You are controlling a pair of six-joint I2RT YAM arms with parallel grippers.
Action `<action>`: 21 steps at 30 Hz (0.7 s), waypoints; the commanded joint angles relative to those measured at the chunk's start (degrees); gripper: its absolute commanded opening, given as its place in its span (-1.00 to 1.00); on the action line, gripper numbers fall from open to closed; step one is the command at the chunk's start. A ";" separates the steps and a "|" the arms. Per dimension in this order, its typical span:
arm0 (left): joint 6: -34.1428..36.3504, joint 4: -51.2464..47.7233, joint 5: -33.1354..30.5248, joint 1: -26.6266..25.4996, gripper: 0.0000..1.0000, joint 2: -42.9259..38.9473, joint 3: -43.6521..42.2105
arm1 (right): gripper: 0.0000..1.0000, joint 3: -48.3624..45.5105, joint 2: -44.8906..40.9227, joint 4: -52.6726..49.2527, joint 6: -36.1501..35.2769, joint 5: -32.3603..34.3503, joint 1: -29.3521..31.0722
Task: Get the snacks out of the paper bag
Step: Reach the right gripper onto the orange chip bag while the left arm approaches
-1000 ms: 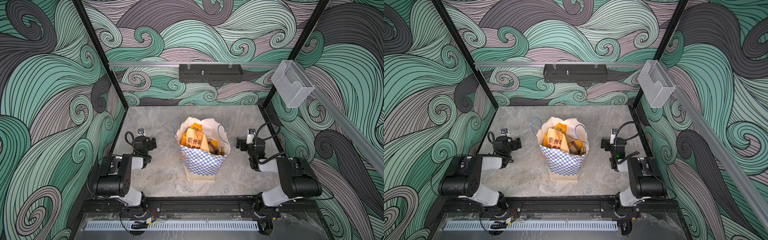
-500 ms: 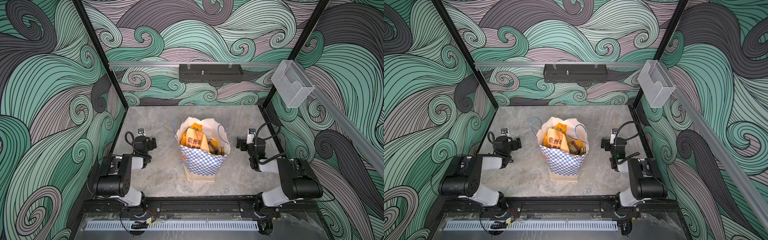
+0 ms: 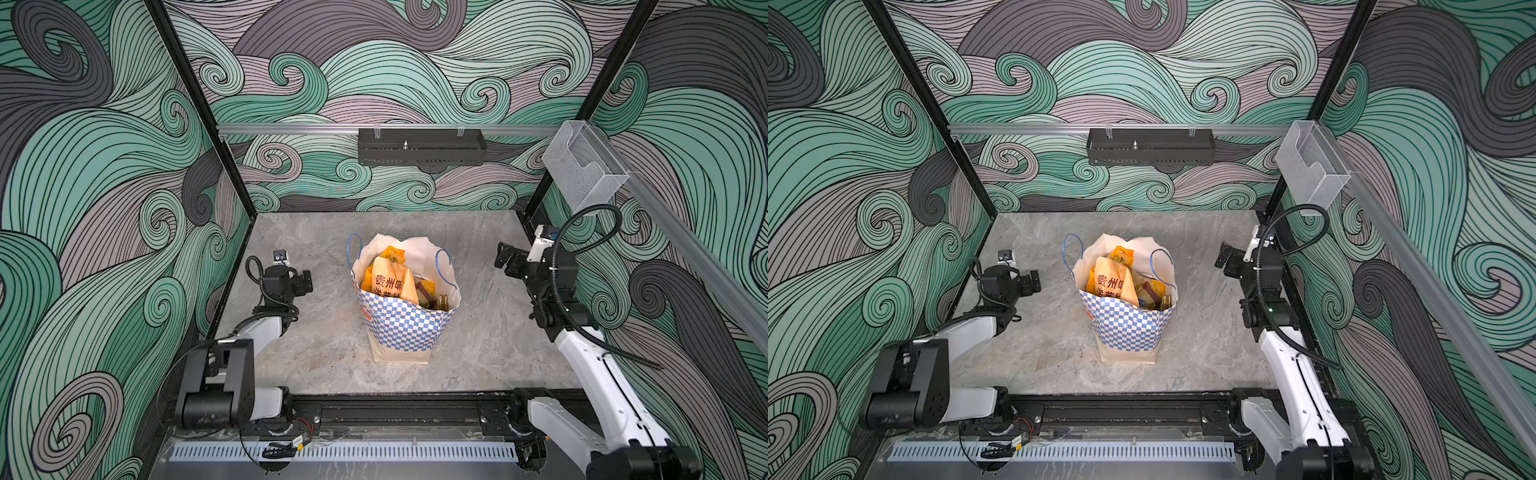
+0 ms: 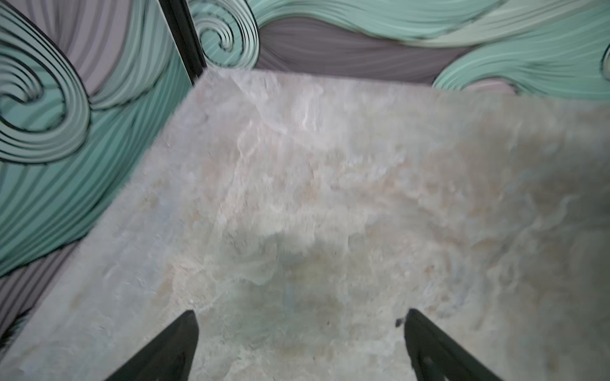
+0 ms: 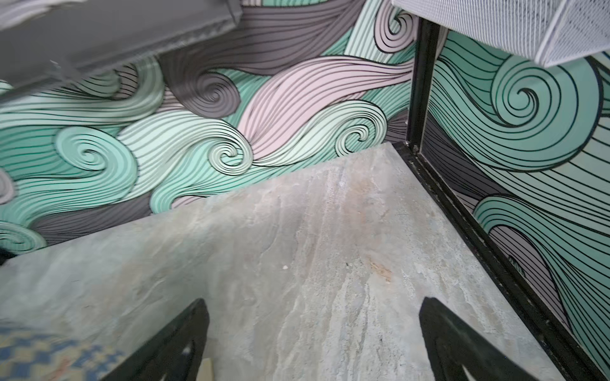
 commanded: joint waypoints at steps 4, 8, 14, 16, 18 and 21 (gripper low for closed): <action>-13.42 -16.83 18.53 -0.38 0.97 -18.38 7.73 | 0.93 18.73 1.41 -19.02 1.39 -20.63 0.55; -17.98 -26.31 24.89 -6.04 0.97 -25.41 15.24 | 0.88 34.16 7.86 -28.04 1.66 -27.78 6.35; -10.37 -40.81 34.49 -19.08 0.97 -31.17 26.92 | 0.87 55.49 18.51 -42.19 -6.91 -25.51 25.77; -8.27 -48.17 34.48 -22.82 0.97 -31.58 30.97 | 0.86 59.47 21.67 -44.69 -8.65 -22.99 31.56; -6.69 -55.41 33.78 -26.00 0.97 -31.64 34.49 | 0.86 63.40 25.53 -47.78 -10.67 -19.29 37.13; -5.65 -61.89 32.47 -28.91 0.97 -32.15 37.36 | 0.86 69.35 32.26 -53.58 -13.47 -14.01 43.01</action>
